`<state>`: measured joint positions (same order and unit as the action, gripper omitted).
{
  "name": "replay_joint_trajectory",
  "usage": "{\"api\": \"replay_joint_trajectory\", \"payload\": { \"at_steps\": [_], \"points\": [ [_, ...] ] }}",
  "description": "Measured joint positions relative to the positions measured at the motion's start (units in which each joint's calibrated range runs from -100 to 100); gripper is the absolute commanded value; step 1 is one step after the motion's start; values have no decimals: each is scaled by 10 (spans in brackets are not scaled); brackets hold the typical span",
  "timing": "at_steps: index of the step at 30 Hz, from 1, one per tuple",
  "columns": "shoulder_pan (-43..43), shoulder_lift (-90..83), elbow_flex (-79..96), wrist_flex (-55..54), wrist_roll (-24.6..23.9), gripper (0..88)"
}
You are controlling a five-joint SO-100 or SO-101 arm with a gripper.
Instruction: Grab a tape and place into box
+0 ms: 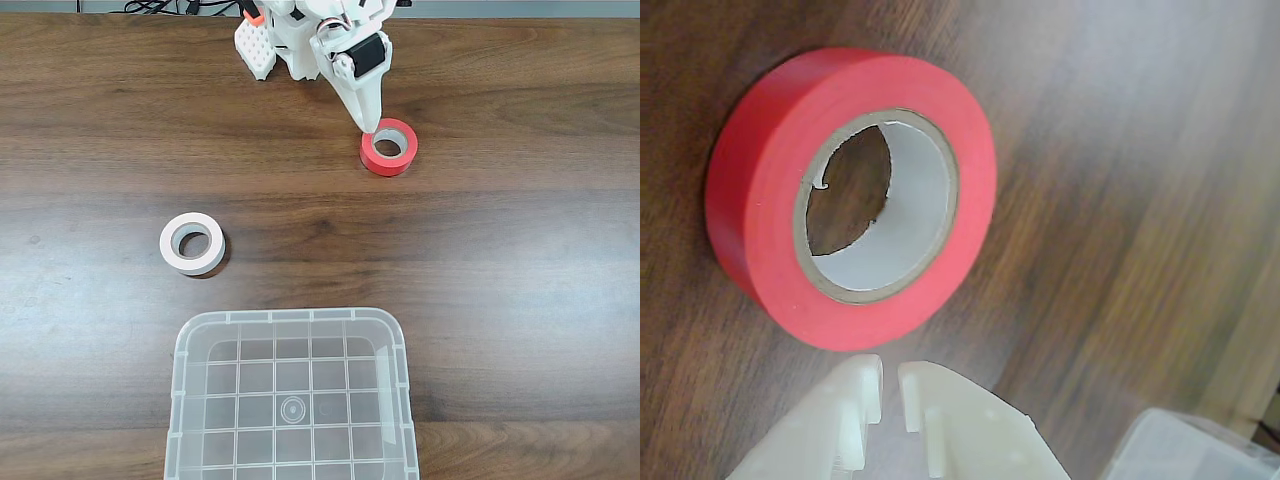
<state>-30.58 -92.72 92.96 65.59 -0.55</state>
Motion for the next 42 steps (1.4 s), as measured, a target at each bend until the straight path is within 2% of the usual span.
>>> {"api": "replay_joint_trajectory", "payload": {
  "at_steps": [9, 24, 32, 35, 39, 42],
  "points": [
    [-2, 155, -139, 2, 0, 13],
    [-3, 567, -476, 42, 1, 13],
    [-8, 722, -523, 42, 36, 19],
    [-8, 755, -523, 42, 38, 75],
    [-8, 774, -523, 37, 38, 229],
    [-9, 784, -523, 37, 39, 273]
  ]
}}
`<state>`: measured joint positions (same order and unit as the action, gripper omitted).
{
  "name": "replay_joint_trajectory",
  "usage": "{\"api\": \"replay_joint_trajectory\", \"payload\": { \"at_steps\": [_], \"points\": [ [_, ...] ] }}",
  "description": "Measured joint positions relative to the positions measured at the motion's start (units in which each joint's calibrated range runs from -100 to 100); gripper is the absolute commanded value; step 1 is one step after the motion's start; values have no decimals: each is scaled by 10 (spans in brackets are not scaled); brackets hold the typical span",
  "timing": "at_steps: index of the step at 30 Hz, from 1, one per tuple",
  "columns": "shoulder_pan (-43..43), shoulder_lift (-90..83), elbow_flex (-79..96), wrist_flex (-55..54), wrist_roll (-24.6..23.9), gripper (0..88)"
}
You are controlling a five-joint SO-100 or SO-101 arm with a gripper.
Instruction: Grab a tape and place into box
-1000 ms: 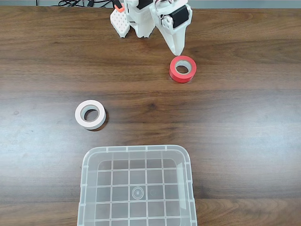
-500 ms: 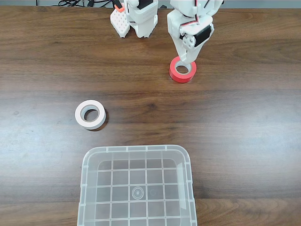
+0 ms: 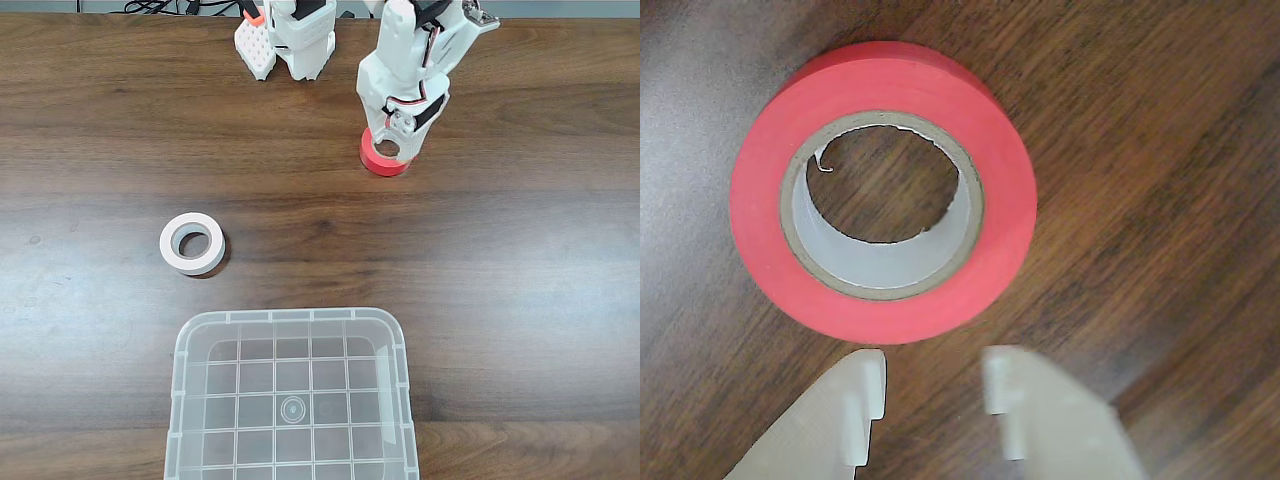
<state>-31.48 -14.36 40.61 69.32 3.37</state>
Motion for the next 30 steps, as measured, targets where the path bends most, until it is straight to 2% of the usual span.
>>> {"api": "replay_joint_trajectory", "payload": {
  "at_steps": [7, 23, 30],
  "points": [
    [-44, 8, 5, -31, 10, 273],
    [-50, 8, 108, -136, 17, 270],
    [-50, 11, 115, -162, 32, 121]
  ]
}}
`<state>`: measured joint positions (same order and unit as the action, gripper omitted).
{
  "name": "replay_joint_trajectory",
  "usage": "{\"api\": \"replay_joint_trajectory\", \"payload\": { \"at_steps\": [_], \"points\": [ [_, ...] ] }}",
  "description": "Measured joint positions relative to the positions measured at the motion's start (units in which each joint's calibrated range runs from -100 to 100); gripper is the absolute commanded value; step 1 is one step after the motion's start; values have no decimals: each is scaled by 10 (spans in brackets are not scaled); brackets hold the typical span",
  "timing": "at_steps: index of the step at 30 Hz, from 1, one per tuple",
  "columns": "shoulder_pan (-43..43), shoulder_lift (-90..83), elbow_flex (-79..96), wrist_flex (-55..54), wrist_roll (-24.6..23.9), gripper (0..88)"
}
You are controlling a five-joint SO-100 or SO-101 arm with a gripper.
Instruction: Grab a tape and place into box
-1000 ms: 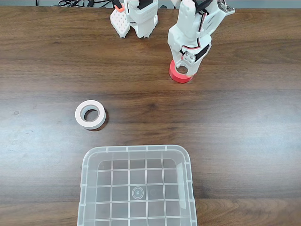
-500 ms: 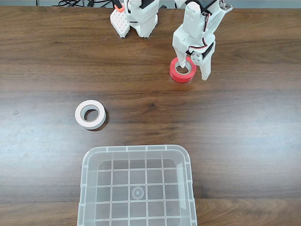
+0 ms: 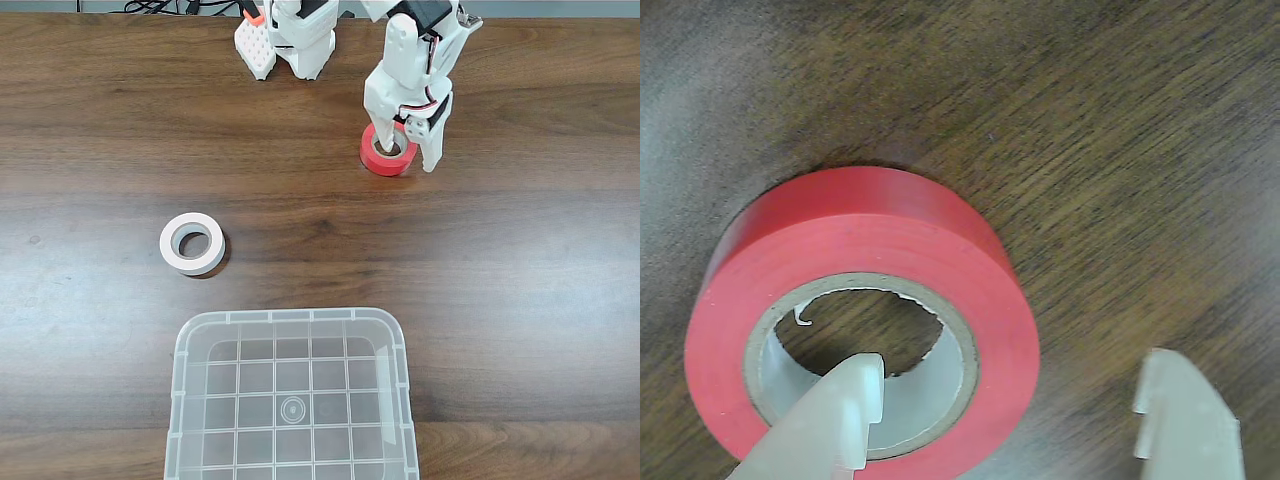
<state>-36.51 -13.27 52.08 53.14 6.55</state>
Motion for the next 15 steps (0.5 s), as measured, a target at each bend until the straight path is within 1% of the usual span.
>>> {"api": "replay_joint_trajectory", "payload": {
  "at_steps": [3, 15],
  "points": [
    [0, 15, 0, -6, 2, 108],
    [6, 46, -11, 2, 2, 107]
  ]
}}
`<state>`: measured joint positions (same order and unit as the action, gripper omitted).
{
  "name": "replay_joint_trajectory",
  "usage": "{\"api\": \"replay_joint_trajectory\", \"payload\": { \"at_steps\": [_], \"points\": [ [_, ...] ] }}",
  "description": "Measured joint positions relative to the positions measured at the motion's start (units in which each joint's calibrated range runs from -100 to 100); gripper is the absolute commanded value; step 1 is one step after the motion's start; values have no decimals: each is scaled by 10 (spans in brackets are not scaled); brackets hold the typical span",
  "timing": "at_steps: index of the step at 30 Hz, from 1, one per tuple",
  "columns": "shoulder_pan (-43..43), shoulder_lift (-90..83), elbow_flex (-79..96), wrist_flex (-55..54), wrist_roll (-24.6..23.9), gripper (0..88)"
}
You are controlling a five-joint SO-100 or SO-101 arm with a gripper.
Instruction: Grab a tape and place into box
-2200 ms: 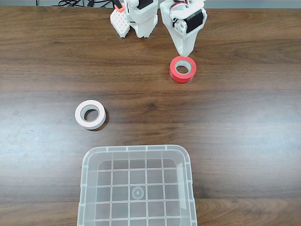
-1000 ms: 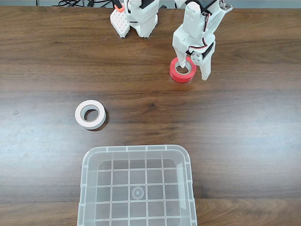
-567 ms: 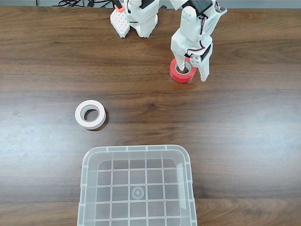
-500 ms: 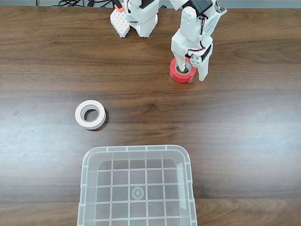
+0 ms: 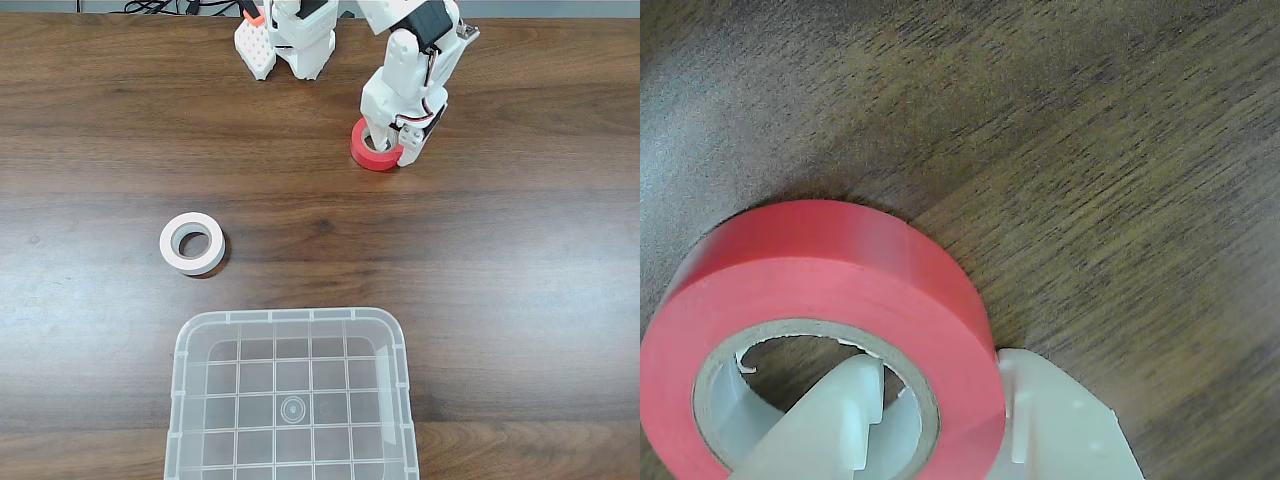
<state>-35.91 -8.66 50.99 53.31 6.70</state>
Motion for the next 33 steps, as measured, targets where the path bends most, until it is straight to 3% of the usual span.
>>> {"api": "replay_joint_trajectory", "payload": {
  "at_steps": [10, 21, 33],
  "points": [
    [42, -39, -97, 92, 2, 106],
    [43, -65, -69, 104, 4, 117],
    [44, -95, 50, -18, 8, 141]
  ]
}}
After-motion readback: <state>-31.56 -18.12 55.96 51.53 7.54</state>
